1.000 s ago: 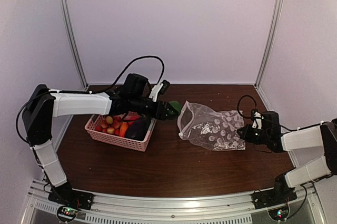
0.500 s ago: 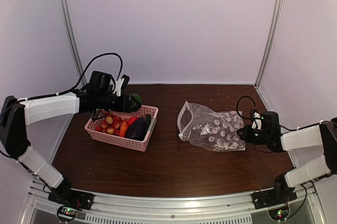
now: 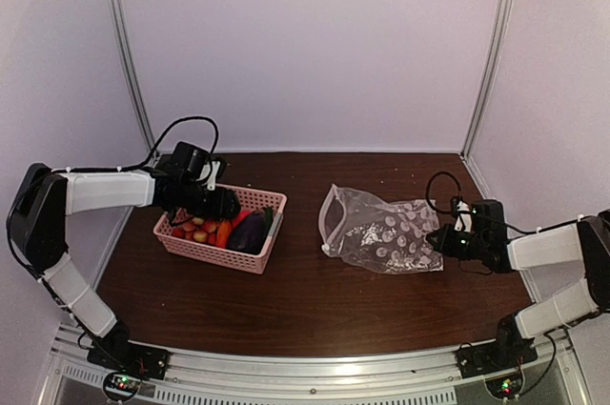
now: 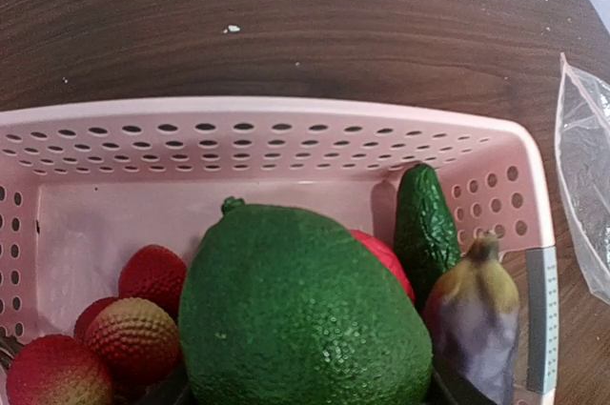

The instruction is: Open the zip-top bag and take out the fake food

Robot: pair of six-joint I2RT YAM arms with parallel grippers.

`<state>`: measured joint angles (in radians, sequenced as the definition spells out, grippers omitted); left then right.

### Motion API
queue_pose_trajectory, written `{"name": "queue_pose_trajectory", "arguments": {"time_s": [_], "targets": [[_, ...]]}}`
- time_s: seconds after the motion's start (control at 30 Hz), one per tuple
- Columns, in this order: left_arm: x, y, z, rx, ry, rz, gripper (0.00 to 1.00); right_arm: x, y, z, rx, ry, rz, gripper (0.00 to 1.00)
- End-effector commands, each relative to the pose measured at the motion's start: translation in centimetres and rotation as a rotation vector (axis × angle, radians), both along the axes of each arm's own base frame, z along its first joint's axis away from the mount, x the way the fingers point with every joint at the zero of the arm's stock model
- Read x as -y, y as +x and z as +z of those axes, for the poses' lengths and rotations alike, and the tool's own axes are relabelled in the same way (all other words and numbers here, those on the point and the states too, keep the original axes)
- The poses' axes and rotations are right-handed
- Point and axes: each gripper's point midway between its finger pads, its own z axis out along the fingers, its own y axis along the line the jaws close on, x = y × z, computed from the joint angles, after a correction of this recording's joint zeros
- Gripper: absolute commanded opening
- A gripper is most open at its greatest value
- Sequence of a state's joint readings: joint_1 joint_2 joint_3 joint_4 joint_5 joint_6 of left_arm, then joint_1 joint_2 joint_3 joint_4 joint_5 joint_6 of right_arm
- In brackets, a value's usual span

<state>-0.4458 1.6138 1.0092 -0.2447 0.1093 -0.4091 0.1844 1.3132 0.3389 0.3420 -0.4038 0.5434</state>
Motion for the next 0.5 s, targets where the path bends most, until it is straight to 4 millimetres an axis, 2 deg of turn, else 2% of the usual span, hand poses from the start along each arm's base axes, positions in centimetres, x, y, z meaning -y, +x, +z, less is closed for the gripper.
{"name": "queue_pose_trajectory", "arguments": {"time_s": [0.0, 0.1, 0.23, 0.37, 0.47], "targets": [[-1.0, 1.4, -0.3, 0.027, 0.061, 0.040, 0.60, -0.2, 0.5, 0.3, 0.008, -0.006, 0.021, 0.00], [-0.8, 1.3, 0.1, 0.036, 0.052, 0.032, 0.71, -0.2, 0.4, 0.3, 0.005, -0.011, 0.025, 0.00], [-0.1, 1.3, 2.7, 0.106, -0.003, -0.001, 0.83, -0.1, 0.3, 0.3, 0.010, -0.019, 0.028, 0.00], [1.3, 1.3, 6.8, 0.197, -0.059, -0.051, 0.86, -0.3, 0.1, 0.1, 0.008, -0.016, 0.039, 0.00], [3.5, 0.9, 9.2, 0.250, -0.100, -0.114, 0.87, -0.4, 0.0, 0.1, 0.009, -0.013, 0.048, 0.08]]}}
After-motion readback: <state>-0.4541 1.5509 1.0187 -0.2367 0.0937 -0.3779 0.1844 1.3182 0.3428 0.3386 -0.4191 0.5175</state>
